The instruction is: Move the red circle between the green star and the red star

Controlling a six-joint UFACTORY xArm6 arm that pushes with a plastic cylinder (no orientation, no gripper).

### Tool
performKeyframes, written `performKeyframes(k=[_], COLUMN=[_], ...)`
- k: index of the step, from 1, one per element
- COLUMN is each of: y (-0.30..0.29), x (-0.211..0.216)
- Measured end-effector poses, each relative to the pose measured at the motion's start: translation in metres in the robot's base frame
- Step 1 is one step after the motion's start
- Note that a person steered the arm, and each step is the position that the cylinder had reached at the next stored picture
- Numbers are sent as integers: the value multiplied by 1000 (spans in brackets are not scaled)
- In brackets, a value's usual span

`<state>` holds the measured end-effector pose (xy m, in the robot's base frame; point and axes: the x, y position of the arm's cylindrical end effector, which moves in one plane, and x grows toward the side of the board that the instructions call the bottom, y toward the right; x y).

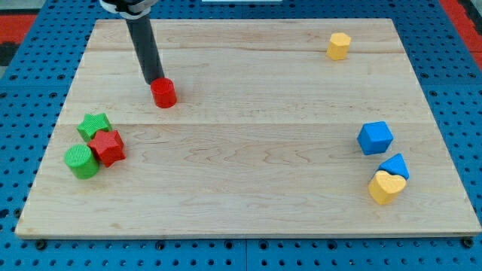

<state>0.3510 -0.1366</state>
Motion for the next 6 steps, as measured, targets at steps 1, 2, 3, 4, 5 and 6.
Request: performKeyframes(k=[1, 2, 3, 4, 5, 6], y=[37, 48, 8, 0, 22, 35], x=[-2, 27, 79, 88, 72, 28])
